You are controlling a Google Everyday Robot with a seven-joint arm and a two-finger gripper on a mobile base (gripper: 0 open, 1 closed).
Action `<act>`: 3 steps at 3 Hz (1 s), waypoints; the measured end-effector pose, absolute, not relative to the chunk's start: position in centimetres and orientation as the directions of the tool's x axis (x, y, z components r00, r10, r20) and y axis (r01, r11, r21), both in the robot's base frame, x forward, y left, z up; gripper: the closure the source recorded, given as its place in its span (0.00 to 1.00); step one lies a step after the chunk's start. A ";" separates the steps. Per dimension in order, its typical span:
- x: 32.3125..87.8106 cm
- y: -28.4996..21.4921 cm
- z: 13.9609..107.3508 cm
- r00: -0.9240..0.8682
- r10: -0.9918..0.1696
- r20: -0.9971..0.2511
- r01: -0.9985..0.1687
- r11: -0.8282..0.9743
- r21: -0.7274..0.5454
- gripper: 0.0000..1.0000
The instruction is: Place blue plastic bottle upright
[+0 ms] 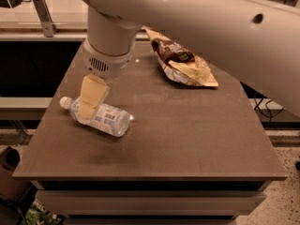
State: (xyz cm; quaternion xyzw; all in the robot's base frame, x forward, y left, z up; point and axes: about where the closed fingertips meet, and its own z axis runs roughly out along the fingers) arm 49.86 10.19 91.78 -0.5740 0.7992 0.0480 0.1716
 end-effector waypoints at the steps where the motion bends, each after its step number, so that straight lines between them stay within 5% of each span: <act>1: 50.0 11.5 90.9 -0.279 -0.909 -0.311 -0.939 0.325 -0.109 0.00; 3: 50.0 12.6 89.2 -0.349 -0.918 -0.188 -0.918 0.375 -0.128 0.00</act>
Offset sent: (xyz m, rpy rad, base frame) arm 0.0033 0.0295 -0.0275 -0.1304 0.0540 -0.0471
